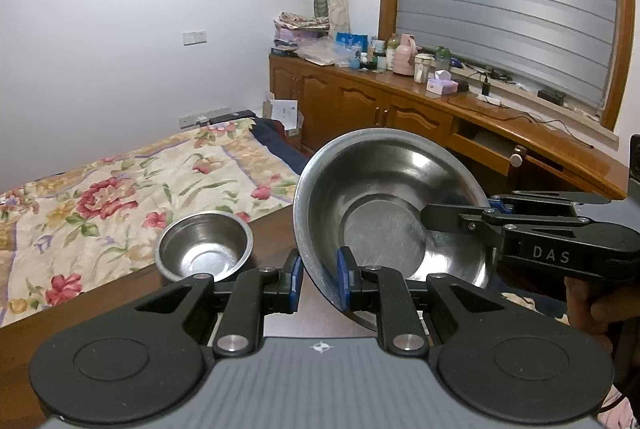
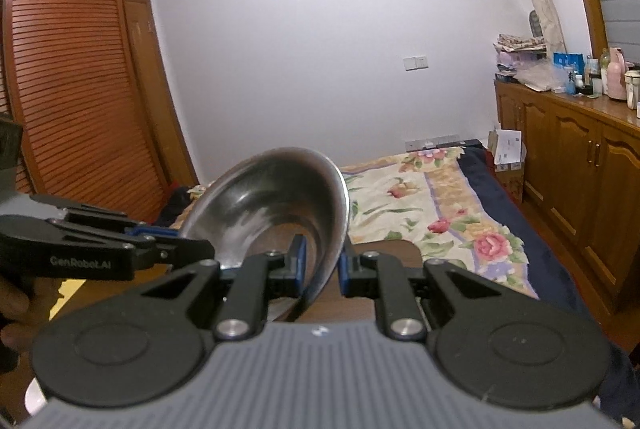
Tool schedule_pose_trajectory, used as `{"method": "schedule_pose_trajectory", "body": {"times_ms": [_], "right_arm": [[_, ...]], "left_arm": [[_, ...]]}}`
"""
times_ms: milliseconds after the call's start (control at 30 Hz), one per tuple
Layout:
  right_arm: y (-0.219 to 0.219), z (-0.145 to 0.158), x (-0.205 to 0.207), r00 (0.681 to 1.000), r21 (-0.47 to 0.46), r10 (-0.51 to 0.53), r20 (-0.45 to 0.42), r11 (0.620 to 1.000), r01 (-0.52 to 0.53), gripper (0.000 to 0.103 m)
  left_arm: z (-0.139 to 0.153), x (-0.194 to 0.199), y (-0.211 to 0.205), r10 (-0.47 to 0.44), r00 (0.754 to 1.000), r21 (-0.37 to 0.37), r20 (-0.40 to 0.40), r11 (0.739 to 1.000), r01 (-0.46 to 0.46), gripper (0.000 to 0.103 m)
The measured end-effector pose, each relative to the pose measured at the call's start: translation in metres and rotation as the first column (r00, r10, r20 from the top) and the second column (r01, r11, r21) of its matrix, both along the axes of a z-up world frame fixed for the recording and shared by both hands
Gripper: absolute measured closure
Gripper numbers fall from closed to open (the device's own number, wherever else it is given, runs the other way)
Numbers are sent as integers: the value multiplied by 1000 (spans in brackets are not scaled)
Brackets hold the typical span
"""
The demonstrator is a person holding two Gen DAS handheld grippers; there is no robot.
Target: Organize plates and bowls
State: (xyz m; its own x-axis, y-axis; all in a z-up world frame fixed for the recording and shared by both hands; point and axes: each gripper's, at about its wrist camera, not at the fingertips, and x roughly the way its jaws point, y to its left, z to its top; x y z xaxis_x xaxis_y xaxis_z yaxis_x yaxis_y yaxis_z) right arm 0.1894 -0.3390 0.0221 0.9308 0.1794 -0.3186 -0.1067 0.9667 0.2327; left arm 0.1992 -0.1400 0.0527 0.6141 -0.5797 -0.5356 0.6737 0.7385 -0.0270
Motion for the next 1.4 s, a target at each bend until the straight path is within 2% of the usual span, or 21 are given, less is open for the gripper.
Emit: {"method": "schedule_pose_trajectory", "body": {"times_ms": [233, 633, 1100, 1400], "right_arm": [[14, -1, -14, 999, 2, 38, 1, 999, -38, 85], [37, -25, -24, 992, 23, 99, -73, 995, -98, 85], [55, -48, -42, 983, 49, 131, -127, 991, -126, 86], [72, -62, -47, 988, -67, 104, -115, 991, -112, 88]], "left_arm": [[-11, -24, 18, 40, 999, 15, -7, 999, -40, 83], [-34, -45, 50, 63, 997, 24, -43, 998, -62, 83], [-75, -61, 58, 76, 995, 55, -63, 996, -73, 82], [-92, -71, 58, 96, 995, 92, -38, 991, -92, 81]]}}
